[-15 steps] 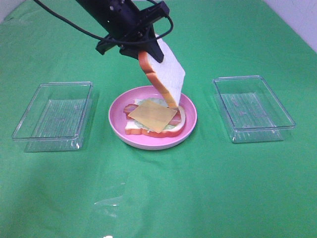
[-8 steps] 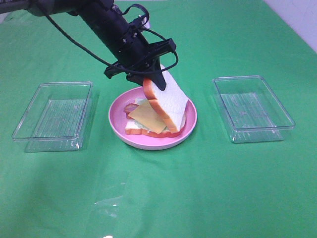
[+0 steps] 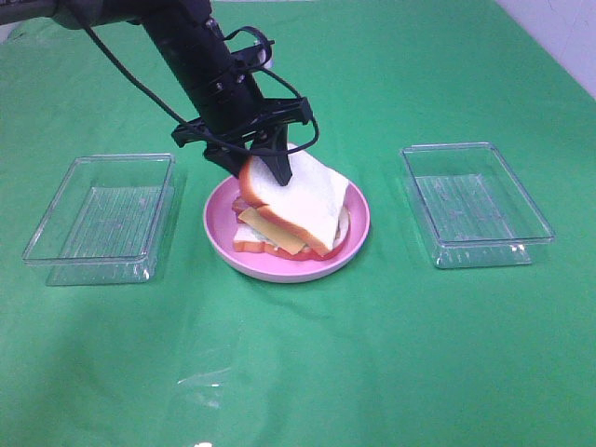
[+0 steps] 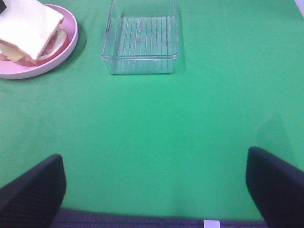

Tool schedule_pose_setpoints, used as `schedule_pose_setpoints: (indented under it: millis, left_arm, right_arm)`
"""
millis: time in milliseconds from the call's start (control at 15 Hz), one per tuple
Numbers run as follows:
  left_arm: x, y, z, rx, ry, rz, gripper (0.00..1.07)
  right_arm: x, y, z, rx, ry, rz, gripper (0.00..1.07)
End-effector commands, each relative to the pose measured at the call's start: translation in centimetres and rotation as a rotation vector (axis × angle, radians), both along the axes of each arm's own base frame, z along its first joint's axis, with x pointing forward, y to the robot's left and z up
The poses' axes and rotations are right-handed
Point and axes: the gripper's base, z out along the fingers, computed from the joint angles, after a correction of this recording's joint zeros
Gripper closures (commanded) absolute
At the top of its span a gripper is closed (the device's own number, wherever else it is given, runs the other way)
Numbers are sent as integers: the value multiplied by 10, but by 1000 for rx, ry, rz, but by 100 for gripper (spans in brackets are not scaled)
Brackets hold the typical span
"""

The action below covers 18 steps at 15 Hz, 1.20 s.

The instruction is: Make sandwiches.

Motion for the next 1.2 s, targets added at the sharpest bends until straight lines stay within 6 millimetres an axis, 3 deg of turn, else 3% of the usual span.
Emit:
schedule_pose_setpoints:
  millis: [67,333,600,1000,1067,1200]
  left_arm:
    - [-3,3,-5,57,27,-14,6]
    - [-6,4,0,66,36,-25,6]
    - [-12,15,27,138,-5,-56,6]
    - [-29,49,117,284,-275,-17,6]
    - [-44,61,138,319,-318,-9,6]
    - [-62,83,152,373,-336,10,6]
  right_arm:
    - [-4,0,0,-3,-35,-3,9]
    - [-4,0,0,-3,-35,-3,9]
    - [-4,0,0,-3,-35,-3,9]
    - [-4,0,0,-3,-35,-3,9]
    - [-4,0,0,-3,-35,-3,9]
    - [-4,0,0,-3,-35,-3,9]
